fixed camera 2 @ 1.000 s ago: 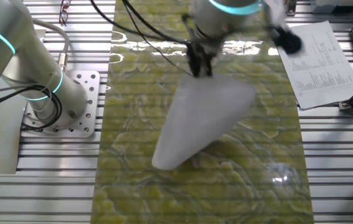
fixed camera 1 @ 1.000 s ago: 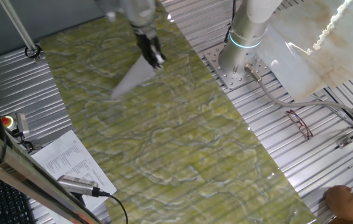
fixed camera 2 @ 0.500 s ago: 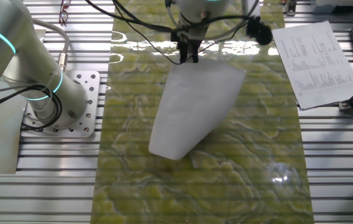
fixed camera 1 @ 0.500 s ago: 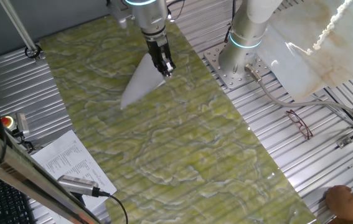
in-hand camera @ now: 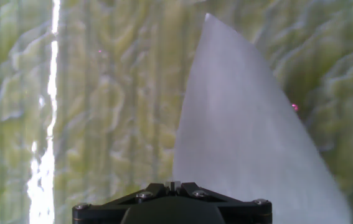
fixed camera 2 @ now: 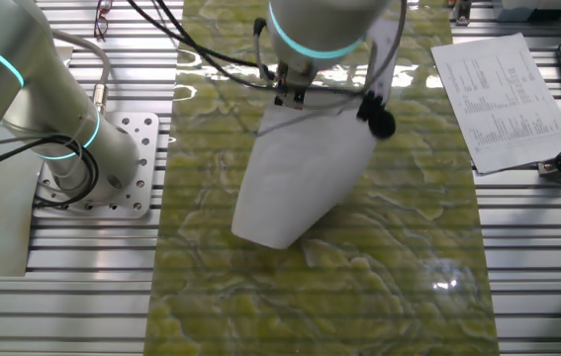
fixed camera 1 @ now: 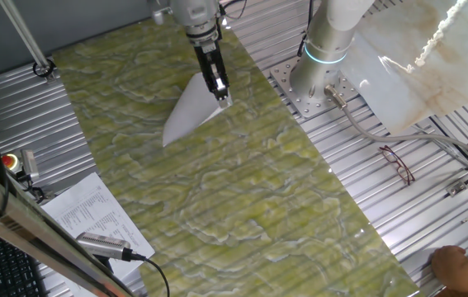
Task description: Flip over and spread out the paper that is laid flat on the table
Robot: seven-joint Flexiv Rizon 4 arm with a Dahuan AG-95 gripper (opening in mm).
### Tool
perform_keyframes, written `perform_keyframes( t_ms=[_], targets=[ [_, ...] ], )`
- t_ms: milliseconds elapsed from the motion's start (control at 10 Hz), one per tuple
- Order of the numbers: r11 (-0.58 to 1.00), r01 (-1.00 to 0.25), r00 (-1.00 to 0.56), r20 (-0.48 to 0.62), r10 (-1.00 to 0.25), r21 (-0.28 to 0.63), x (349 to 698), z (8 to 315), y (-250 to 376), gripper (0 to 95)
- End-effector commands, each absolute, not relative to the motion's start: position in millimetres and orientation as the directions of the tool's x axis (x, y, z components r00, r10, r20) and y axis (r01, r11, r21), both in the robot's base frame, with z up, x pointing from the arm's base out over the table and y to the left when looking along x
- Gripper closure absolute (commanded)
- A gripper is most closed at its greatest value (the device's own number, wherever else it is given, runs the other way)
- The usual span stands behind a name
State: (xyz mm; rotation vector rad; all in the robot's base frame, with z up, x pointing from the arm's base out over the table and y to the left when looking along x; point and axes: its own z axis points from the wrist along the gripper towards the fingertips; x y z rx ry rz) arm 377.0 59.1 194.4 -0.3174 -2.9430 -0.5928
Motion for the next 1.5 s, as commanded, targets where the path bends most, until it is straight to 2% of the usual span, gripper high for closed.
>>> perform_keyframes(
  t_ms=[100, 200, 700, 1000, 1200, 1500],
  targets=[
    [0.959, -0.026, -0.995, 0.083, -0.052, 0.283, 376, 195, 60, 95.0],
    [0.957, -0.027, -0.995, 0.085, -0.054, 0.288, 376, 195, 60, 95.0],
    [0.905, 0.150, -0.986, 0.131, 0.106, 0.398, 345, 189, 138, 95.0],
    [0.893, 0.181, -0.982, 0.126, 0.140, 0.412, 342, 183, 143, 95.0],
    [0.842, 0.221, -0.975, 0.116, 0.189, 0.493, 341, 173, 143, 95.0],
    [0.830, 0.236, -0.972, 0.106, 0.212, 0.506, 335, 170, 155, 95.0]
  ],
)
